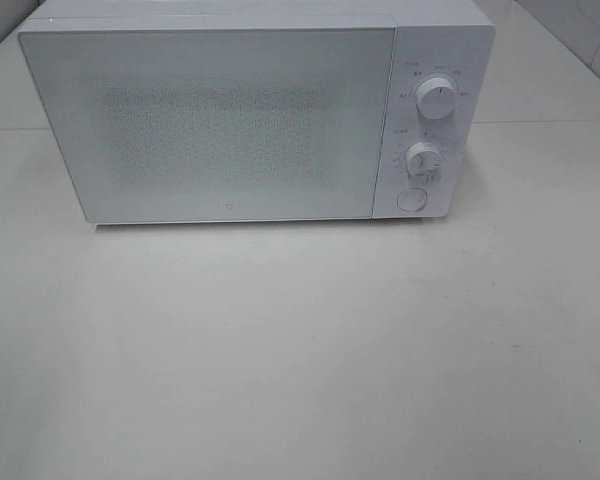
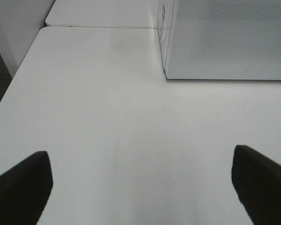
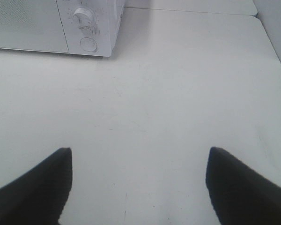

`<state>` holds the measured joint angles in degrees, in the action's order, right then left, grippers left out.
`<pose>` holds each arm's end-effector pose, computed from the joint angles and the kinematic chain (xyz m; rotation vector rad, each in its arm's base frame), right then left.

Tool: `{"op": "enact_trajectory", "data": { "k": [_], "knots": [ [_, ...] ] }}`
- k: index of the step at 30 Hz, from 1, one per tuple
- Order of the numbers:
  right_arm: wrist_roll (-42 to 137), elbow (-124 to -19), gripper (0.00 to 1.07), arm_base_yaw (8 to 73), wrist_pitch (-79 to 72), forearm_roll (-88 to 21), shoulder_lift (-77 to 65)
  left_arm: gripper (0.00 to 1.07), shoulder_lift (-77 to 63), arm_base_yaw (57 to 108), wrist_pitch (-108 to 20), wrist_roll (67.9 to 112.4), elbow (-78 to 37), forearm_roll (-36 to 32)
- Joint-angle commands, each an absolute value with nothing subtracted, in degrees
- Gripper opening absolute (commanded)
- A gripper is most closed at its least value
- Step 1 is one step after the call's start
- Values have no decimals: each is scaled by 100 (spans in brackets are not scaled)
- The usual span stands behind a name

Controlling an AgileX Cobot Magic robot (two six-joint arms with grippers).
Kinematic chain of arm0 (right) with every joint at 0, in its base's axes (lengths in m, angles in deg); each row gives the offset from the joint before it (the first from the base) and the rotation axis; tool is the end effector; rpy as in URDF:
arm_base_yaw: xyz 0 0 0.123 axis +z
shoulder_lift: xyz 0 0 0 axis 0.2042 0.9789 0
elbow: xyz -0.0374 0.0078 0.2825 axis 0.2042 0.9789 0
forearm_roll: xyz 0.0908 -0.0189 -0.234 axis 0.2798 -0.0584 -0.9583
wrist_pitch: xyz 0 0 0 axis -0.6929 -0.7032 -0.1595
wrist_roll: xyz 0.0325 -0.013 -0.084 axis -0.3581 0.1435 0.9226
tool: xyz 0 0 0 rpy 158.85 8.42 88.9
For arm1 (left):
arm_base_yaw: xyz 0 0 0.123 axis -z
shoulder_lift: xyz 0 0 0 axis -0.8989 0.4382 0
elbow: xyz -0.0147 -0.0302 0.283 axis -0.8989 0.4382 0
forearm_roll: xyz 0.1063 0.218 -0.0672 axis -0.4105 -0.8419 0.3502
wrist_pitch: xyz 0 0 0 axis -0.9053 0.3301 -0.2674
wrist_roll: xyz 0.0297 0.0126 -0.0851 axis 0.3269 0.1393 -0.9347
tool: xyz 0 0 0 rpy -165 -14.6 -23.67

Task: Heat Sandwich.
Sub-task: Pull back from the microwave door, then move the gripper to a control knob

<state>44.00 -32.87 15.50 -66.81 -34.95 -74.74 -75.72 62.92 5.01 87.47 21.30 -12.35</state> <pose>-0.0055 -0.0018 0.2802 -0.0778 2.0170 0.0115 -0.0048 -0.0059 0.2790 0.0029 2.0181 -0.0639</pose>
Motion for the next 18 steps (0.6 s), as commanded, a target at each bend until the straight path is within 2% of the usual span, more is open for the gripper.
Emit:
{"op": "enact_trajectory", "data": {
  "k": [1,18],
  "knots": [
    [4440,-3281,76,1505,-6647,-3506,-7623,98,-7721,6275,461,8735,2153,-1201],
    [4440,-3476,76,1510,-6406,-3501,-7600,98,-7721,6275,461,8735,2153,-1201]
  ]
}}
